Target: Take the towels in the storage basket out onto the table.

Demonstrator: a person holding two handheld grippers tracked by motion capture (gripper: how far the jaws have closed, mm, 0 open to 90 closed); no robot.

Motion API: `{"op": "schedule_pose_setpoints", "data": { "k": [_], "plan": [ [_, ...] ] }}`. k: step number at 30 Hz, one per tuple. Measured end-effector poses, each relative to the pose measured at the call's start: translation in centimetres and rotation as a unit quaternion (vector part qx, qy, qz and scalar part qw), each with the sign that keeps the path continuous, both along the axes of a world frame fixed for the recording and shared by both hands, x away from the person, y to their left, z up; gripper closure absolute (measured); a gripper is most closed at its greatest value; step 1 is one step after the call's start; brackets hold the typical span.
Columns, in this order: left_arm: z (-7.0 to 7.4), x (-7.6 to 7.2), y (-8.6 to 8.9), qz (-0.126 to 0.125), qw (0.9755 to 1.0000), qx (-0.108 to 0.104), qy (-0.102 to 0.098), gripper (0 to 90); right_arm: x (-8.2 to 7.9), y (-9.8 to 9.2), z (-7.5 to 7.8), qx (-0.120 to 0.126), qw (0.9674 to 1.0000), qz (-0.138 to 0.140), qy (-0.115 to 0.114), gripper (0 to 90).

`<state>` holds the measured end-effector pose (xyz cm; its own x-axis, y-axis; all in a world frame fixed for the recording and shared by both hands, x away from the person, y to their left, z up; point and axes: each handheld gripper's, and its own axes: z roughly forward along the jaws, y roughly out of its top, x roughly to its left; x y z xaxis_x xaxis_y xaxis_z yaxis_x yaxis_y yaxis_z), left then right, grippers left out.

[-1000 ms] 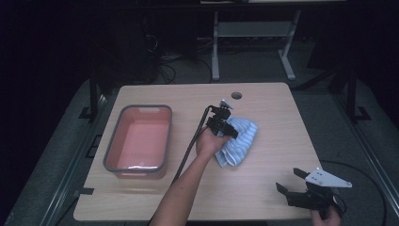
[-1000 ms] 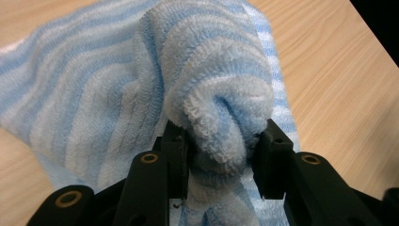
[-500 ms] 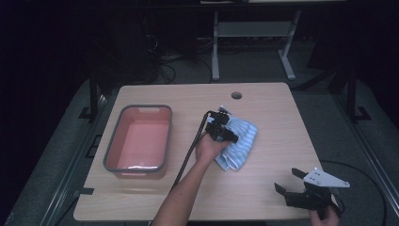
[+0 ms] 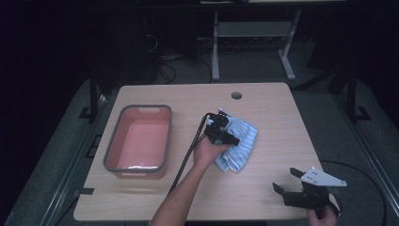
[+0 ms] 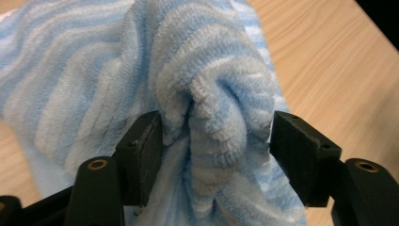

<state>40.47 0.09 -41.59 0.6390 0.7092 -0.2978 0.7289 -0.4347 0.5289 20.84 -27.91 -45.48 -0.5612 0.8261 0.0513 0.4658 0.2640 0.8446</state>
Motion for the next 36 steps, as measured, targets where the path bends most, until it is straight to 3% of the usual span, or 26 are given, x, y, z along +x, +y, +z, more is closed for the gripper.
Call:
{"op": "schedule_pose_setpoints", "data": {
  "k": [2, 4, 7, 9, 16, 22, 28, 30, 33, 36],
  "plan": [
    [-0.1, -0.1, 0.1, 0.002, 0.9999, -0.010, 0.000, 34.6, 0.1, 0.1, 0.0, -0.001, 1.0000, 0.000, 0.000, 13.7],
    [-0.2, -0.3, 0.3, -0.004, 1.0000, -0.003, -0.001, 33.8, 0.0, 0.2, 0.0, -0.003, 1.0000, 0.004, 0.002, 13.7],
    [-0.1, -0.4, 0.8, 0.001, 0.9999, -0.016, -0.004, 32.4, 0.2, 0.1, -0.1, -0.005, 1.0000, 0.008, 0.000, 13.7],
    [0.1, -0.5, 1.1, 0.001, 0.9999, -0.013, -0.006, 30.7, 0.3, 0.2, -0.2, -0.005, 1.0000, 0.006, 0.004, 13.7],
    [0.5, -1.3, 2.2, 0.001, 0.9991, -0.042, -0.010, 29.6, 0.3, 0.3, -0.2, -0.011, 0.9999, 0.007, 0.000, 13.7],
    [0.7, -1.9, 3.2, -0.007, 0.9992, -0.036, -0.017, 29.1, 0.5, 0.5, -0.2, -0.018, 0.9998, 0.011, 0.002, 13.7],
    [0.8, -2.7, 4.2, -0.011, 0.9985, -0.050, -0.017, 28.6, 0.6, 0.7, -0.3, -0.022, 0.9997, 0.014, 0.004, 13.7],
    [0.8, -3.0, 4.5, -0.019, 0.9986, -0.043, -0.024, 28.6, 0.7, 0.7, -0.3, -0.022, 0.9997, 0.011, 0.006, 13.7],
    [0.7, -3.4, 4.9, -0.018, 0.9980, -0.056, -0.021, 28.4, 0.7, 0.6, -0.4, -0.018, 0.9998, 0.008, 0.007, 13.7],
    [0.6, -3.9, 5.2, -0.023, 0.9981, -0.051, -0.025, 28.4, 0.8, 0.6, -0.4, -0.015, 0.9998, 0.007, 0.008, 13.7]
  ]
}}
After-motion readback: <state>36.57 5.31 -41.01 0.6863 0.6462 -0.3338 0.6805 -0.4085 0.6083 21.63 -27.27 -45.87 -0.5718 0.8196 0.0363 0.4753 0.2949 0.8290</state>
